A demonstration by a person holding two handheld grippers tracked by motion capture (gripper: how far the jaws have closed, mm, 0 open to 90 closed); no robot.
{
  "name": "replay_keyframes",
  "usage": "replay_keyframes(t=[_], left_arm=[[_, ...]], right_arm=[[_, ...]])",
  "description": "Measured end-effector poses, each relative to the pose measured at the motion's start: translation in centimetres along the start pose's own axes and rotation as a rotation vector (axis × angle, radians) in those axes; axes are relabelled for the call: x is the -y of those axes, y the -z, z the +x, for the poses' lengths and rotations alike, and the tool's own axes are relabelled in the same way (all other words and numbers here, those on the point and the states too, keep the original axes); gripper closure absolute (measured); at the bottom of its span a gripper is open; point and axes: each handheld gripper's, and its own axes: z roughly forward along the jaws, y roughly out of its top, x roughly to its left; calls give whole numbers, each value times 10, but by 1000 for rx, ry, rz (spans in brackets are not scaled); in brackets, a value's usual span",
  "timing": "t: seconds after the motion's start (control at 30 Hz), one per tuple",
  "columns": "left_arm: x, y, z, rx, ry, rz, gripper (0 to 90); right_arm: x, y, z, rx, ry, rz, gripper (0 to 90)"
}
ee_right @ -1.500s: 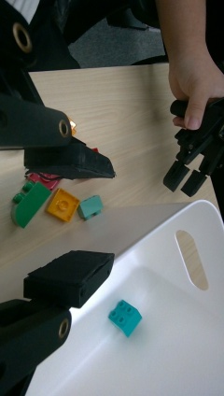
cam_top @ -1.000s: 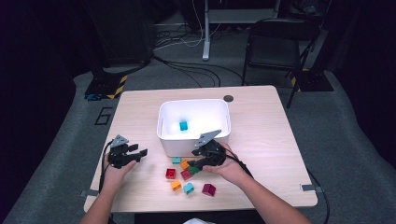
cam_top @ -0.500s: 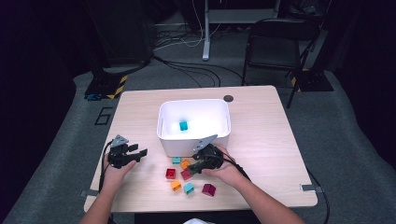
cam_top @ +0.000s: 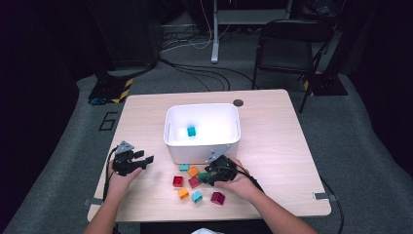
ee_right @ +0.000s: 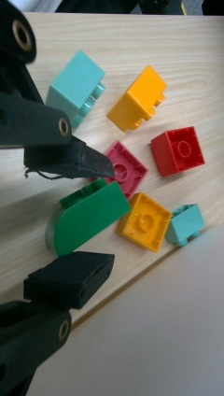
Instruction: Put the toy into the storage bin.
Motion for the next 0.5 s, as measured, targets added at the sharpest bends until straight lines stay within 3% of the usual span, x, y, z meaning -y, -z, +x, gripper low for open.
replay_keyframes(t=[0.37, 0.5], left_arm=[[0, 0, 0, 2, -3, 7, 433], [0, 0, 0, 2, -3, 7, 433]], right_arm=[[8, -5, 3, 6, 5, 22, 550], [8, -8, 4, 7, 13, 20, 613]])
